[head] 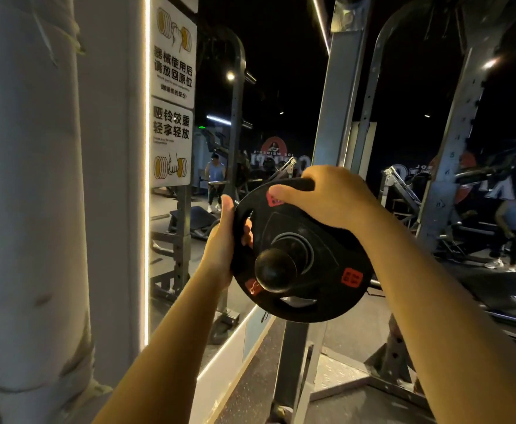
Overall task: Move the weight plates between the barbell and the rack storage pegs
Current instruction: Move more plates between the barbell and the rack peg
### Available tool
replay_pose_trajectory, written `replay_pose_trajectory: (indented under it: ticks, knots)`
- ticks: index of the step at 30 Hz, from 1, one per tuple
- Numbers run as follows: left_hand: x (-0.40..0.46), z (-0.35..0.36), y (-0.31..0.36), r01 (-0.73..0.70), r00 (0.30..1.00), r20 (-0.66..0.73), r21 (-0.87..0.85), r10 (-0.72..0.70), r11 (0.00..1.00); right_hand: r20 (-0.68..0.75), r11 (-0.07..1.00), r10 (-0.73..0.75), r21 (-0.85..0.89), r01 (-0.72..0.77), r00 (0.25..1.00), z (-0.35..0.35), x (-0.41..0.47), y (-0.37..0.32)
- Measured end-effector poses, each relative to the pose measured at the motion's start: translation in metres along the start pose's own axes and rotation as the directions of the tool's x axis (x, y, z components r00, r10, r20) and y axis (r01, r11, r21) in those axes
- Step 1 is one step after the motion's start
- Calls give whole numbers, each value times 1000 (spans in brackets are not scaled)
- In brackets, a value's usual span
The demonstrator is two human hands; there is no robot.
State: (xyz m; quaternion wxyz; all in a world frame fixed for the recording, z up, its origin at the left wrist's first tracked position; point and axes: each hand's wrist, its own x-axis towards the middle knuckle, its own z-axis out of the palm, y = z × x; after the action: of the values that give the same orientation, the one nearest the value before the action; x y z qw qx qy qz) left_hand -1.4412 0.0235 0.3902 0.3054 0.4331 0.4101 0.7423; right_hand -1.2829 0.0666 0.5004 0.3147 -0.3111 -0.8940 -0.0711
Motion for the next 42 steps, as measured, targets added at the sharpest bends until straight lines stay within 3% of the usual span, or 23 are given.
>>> replay_pose_trajectory:
  ticks: [6, 13, 17, 20, 24, 30, 36, 42]
  knots:
    - [13, 12, 41, -155, 983, 147, 314, 114, 937, -379, 956, 181, 286, -71, 908, 24, -50, 14]
    - [13, 12, 42, -265, 963, 166, 454, 212, 851, -318, 934, 185, 351, -66, 930, 24, -51, 19]
    - [11, 8, 32, -267, 964, 118, 396, 240, 878, -236, 942, 132, 332, -48, 963, 19, -40, 18]
    - [3, 7, 15, -254, 963, -5, 310, 269, 916, -122, 972, 61, 233, -31, 991, 10, -22, 13]
    - [-14, 8, -8, -113, 980, -152, 100, 128, 989, 61, 998, -15, 63, 11, 998, 0, 6, -4]
    - [-38, 21, -39, -20, 966, -254, -222, -38, 975, 107, 947, -110, -292, 137, 988, 7, 27, -40]
    - [-39, 21, -31, -19, 969, -245, -190, -29, 982, -10, 941, -179, -294, 168, 984, 6, 16, -41]
    - [-28, 11, -24, -44, 979, -199, -42, 35, 998, -117, 969, -140, -220, 112, 983, 7, 4, -33]
